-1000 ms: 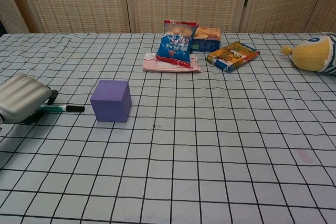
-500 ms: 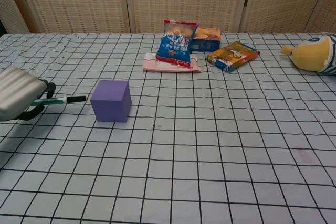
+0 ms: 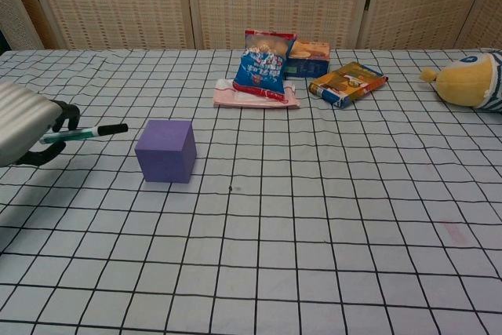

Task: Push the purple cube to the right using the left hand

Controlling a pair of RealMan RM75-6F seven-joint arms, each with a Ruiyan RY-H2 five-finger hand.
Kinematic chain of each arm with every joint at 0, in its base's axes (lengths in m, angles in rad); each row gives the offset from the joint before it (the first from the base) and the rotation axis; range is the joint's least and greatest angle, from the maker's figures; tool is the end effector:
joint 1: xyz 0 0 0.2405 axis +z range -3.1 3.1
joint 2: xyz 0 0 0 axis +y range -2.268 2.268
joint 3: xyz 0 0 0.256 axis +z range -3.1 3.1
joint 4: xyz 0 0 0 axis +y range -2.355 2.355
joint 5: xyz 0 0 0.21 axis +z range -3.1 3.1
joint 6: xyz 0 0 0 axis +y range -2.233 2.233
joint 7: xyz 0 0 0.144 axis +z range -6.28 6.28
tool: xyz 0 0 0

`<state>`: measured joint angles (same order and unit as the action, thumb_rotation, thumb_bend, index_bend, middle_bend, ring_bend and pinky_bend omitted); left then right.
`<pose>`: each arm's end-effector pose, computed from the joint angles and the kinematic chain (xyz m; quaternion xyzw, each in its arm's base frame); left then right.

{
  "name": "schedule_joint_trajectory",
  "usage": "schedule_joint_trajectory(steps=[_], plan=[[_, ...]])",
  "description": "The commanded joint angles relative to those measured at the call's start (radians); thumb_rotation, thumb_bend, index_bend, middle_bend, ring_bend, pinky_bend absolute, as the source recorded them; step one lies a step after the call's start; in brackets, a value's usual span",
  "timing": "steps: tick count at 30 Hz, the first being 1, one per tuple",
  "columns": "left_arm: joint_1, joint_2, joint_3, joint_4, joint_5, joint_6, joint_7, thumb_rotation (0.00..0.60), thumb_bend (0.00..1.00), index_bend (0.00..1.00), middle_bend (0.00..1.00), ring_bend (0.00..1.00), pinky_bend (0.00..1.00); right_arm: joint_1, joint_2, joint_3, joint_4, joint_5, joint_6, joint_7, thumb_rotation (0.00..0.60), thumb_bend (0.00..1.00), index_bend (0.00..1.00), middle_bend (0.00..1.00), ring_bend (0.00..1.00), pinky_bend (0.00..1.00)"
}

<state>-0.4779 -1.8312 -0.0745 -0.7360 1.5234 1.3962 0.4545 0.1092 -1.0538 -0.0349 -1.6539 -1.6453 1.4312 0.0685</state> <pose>-0.2704 0.3119 -0.0085 -0.7199 -0.0808 -0.2914 0.6248 -0.2955 -0.1674 0.1497 0.6567 -0.4028 0.3862 0.5073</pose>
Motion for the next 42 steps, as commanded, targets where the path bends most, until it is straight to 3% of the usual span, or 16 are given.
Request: schedule_joint_trajectory(steps=[1, 12, 23, 42], plan=[[-0.020, 0.001, 0.006, -0.003, 0.010, -0.027, 0.050, 0.600, 0.66, 0.81, 0.81, 1.00, 1.00, 0.000, 0.006, -0.002, 0.002, -0.004, 0.003, 0.013, 0.600, 0.11, 0.00, 0.00, 0.00, 0.00], [-0.053, -0.035, 0.028, 0.063, 0.044, -0.047, 0.037, 0.600, 0.66, 0.81, 0.82, 1.00, 1.00, -0.001, 0.012, -0.001, 0.001, 0.001, 0.003, 0.019, 0.600, 0.11, 0.00, 0.00, 0.00, 0.00], [-0.100, -0.074, 0.012, 0.063, 0.042, -0.084, 0.051, 0.600, 0.66, 0.81, 0.82, 1.00, 1.00, 0.001, 0.016, 0.002, 0.000, 0.009, -0.003, 0.027, 0.600, 0.10, 0.00, 0.00, 0.00, 0.00], [-0.189, -0.118, 0.000, -0.025, 0.060, -0.139, 0.195, 0.600, 0.66, 0.81, 0.82, 1.00, 1.00, 0.001, 0.038, 0.004, 0.002, 0.013, 0.000, 0.079, 0.600, 0.10, 0.00, 0.00, 0.00, 0.00]])
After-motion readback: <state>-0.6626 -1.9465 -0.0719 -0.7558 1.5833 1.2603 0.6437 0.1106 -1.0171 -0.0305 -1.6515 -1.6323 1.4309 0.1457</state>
